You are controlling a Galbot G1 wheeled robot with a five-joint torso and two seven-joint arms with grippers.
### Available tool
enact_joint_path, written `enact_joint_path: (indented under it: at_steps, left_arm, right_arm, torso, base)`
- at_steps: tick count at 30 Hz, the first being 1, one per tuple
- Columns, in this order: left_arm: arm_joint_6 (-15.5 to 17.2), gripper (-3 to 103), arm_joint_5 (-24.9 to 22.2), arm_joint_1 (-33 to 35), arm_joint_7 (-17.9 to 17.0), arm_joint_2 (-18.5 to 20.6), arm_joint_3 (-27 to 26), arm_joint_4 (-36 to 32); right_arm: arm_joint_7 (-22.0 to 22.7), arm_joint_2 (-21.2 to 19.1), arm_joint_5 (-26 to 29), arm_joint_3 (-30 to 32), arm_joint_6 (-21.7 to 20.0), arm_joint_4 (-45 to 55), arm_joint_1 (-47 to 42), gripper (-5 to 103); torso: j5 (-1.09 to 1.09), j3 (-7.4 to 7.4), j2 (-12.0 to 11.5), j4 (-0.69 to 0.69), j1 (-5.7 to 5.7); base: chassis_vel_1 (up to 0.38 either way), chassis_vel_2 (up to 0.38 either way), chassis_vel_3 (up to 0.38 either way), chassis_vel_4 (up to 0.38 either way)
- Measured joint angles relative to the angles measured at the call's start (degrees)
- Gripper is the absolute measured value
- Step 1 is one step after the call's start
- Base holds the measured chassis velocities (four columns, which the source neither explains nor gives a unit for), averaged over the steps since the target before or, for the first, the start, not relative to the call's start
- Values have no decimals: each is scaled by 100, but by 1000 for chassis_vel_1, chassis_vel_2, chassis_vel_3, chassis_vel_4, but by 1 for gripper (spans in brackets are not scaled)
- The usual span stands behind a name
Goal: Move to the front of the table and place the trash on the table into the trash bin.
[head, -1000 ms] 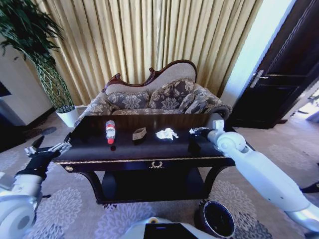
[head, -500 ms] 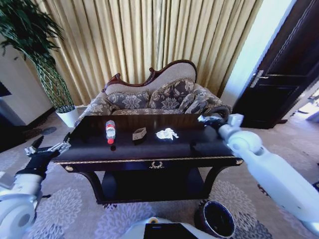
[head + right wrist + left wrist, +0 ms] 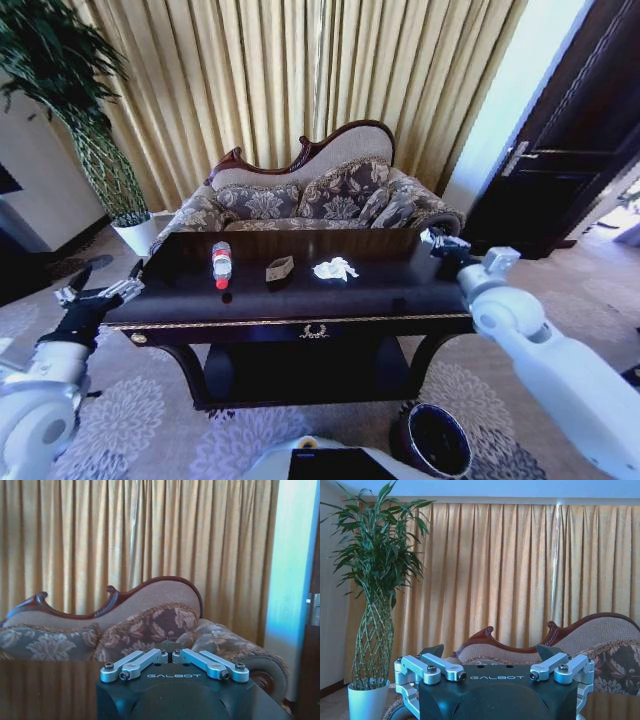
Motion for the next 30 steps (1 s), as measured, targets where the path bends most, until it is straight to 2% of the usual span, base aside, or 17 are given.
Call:
enact_joint_path:
  at_steps: [4,8,18,30]
  left_arm:
    - [-2,100,-2,11,0,8,6,-17]
    - [-5,100,5,36,2,7,55,-48]
    - [-9,100,12,53,12,67,144,-98]
    - [-9,100,153,-23,78,44,291,-59]
  right_arm:
    - [0,176,-341,24,-4,19,-121,0]
    - [0,331,-399,87,-9,71,-187,0]
    - [-48,607,-211,132,-48,183,-292,0]
    - [-435,715,-69,275,-56,240,-392,0]
  torso:
    - [0,0,0,1,0]
    - [-1,0,0,2,0]
    - [-1,0,0,1,1]
    - [-1,0,0,1,1]
  base:
    - [0,0,0,0]
    - [0,0,0,0]
    - [0,0,0,0]
    - [0,0,0,0]
